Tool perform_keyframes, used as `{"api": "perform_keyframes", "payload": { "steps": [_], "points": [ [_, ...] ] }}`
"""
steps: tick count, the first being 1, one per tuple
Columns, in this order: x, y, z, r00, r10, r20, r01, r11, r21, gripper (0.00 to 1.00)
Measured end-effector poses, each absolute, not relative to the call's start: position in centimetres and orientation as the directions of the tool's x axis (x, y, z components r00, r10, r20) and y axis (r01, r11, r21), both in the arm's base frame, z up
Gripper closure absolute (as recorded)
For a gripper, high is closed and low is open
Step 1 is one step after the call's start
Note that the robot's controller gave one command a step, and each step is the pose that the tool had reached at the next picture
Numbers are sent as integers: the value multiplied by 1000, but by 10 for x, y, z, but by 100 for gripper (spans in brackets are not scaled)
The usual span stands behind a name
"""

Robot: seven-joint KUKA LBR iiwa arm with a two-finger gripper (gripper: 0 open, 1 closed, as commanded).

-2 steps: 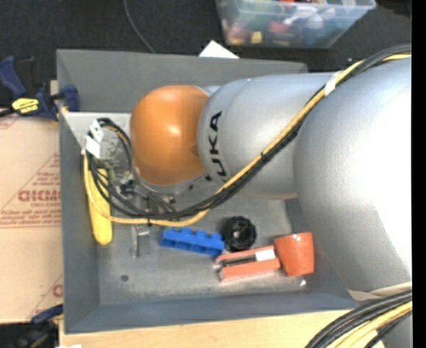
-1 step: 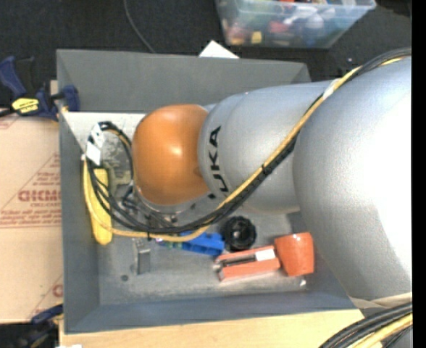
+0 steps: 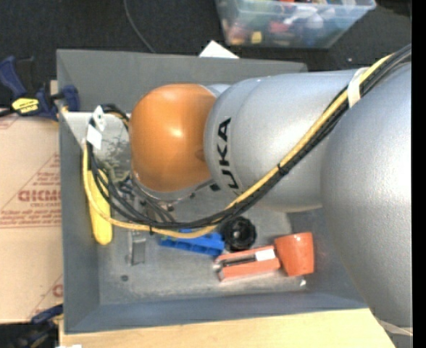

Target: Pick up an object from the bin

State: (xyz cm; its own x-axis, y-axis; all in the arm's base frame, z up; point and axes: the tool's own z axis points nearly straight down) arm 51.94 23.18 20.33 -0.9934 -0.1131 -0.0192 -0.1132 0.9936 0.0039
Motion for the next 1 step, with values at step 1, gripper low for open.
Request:
{"api": "perform_keyframes", "payload": {
  "steps": [1],
  "points": [
    [548,228,144,-999,-36,-10,-36,999,6,0]
  ]
}}
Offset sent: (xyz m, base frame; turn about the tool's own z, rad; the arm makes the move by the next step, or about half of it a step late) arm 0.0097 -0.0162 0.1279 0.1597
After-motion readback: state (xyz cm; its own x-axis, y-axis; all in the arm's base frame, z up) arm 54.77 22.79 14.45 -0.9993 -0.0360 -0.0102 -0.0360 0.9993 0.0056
